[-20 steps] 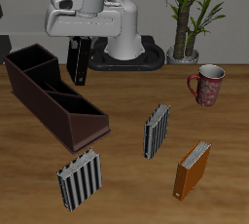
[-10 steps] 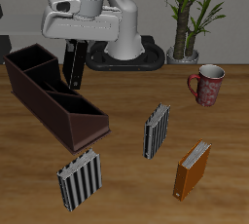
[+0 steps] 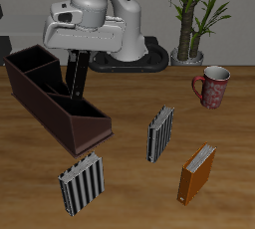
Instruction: Place the black book into the right desk caddy's left compartment
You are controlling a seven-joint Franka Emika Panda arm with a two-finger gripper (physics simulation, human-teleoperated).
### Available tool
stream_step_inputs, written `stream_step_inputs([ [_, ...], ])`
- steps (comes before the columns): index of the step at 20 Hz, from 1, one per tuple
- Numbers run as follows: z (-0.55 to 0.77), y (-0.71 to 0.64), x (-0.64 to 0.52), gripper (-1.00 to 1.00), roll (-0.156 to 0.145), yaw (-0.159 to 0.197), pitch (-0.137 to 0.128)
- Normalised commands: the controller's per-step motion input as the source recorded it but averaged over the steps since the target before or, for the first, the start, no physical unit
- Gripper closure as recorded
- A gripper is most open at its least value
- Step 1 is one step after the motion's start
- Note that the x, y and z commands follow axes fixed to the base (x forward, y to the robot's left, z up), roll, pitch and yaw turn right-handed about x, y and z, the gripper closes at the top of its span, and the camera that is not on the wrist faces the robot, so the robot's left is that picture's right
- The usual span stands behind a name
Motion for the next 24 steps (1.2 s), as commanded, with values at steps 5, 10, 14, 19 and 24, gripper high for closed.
stream_step_inputs([
  [5, -0.16, -0.03, 0.06, 1.0, -0.008, -0.014, 0.013],
  [10, -0.14, -0.03, 0.05, 1.0, -0.01, -0.021, 0.016],
  [14, -0.25, -0.05, 0.08, 1.0, -0.012, 0.003, 0.02],
  [19, -0.19, -0.09, 0.04, 1.0, -0.008, -0.031, 0.022],
  [24, -0.16, -0.04, 0.08, 1.0, -0.014, -0.025, 0.014],
])
